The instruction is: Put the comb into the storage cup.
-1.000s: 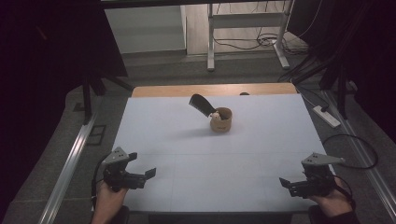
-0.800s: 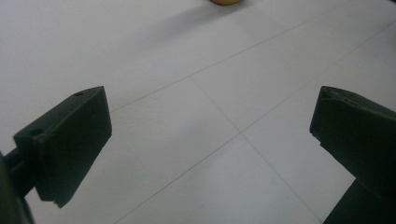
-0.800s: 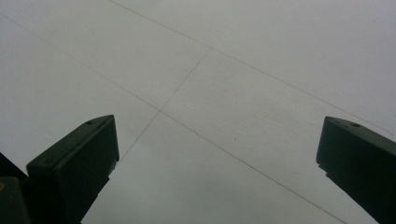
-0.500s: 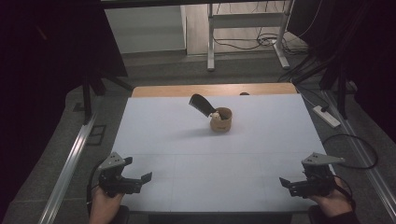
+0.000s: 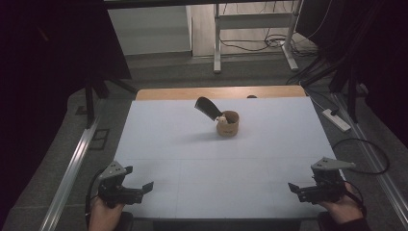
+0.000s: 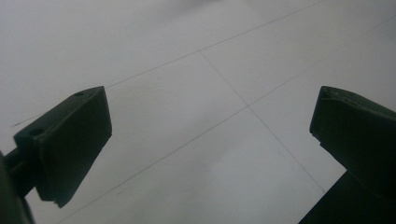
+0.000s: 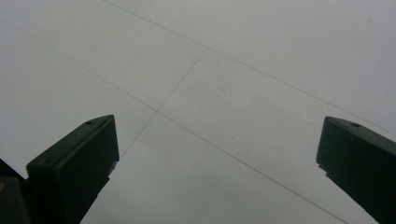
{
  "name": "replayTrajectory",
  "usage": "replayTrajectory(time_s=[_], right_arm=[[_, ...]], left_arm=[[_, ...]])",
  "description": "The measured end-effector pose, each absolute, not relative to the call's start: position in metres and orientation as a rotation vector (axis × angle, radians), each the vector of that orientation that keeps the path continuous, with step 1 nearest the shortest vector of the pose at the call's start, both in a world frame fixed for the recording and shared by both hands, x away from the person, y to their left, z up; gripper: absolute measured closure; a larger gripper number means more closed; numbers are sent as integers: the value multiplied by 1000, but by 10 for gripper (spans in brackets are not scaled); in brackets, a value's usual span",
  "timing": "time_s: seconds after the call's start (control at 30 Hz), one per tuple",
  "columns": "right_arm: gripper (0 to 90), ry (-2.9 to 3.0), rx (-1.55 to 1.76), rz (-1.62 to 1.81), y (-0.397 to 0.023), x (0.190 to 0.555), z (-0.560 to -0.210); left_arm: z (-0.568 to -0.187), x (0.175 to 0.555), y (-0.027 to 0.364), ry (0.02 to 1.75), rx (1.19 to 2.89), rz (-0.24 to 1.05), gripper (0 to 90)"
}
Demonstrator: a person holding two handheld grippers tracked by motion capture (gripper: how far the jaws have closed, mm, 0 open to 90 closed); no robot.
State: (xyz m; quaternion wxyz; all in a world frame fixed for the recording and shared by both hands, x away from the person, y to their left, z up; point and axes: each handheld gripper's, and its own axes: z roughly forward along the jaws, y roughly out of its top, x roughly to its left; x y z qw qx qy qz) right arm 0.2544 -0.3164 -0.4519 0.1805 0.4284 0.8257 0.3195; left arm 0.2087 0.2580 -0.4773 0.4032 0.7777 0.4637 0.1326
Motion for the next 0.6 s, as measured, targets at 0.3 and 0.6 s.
replayTrajectory(time_s=[0.3, 0.6], right_arm=[[0, 2329, 1213, 895, -316, 254, -452], [0, 2325, 1220, 884, -316, 255, -452]], left_arm=[[-477, 205, 257, 1197, 2006, 355, 0], [-477, 203, 256, 1198, 2008, 359, 7]])
